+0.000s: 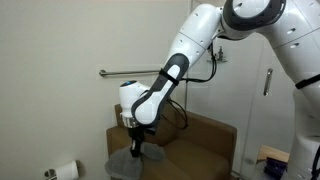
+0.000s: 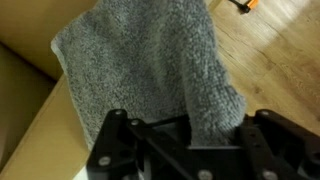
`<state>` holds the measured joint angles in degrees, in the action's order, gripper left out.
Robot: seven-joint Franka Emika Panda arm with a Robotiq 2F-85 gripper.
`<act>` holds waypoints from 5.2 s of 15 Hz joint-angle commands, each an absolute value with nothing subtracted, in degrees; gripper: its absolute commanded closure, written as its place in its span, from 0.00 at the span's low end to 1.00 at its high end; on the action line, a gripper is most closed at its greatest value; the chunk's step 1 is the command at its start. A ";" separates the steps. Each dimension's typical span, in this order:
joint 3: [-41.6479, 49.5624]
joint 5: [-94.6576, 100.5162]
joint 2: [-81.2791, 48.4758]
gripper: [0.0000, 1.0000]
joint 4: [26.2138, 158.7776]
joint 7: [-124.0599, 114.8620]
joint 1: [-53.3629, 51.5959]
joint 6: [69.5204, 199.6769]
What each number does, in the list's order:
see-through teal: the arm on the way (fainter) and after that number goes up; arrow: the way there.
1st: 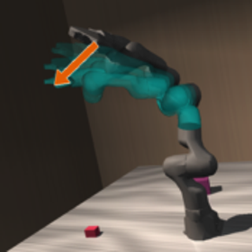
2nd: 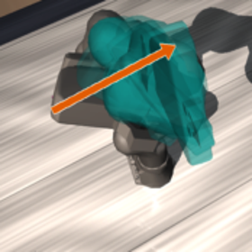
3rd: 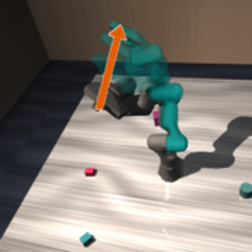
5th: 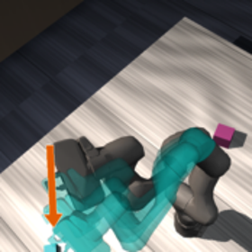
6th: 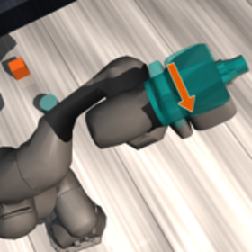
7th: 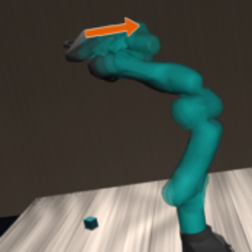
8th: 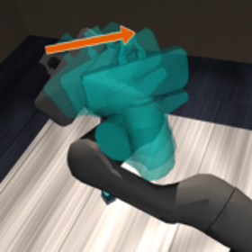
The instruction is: Use the cloth to wipe the left arm of the couch
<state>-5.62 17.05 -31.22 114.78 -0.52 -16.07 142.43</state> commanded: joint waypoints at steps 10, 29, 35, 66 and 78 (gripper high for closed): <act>-2.07 32.66 -45.89 0.97 85.68 -2.12 -27.31 119.42; -3.76 25.36 -83.39 0.96 39.56 13.20 -26.58 99.25; -0.53 21.90 -86.07 0.96 35.04 13.81 -23.43 93.76; -5.80 16.89 -85.70 0.96 41.40 37.67 -23.56 66.67; -0.98 15.66 -85.32 0.96 30.39 25.62 -19.52 86.05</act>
<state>-3.43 15.93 -85.32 31.30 30.09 -20.86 81.75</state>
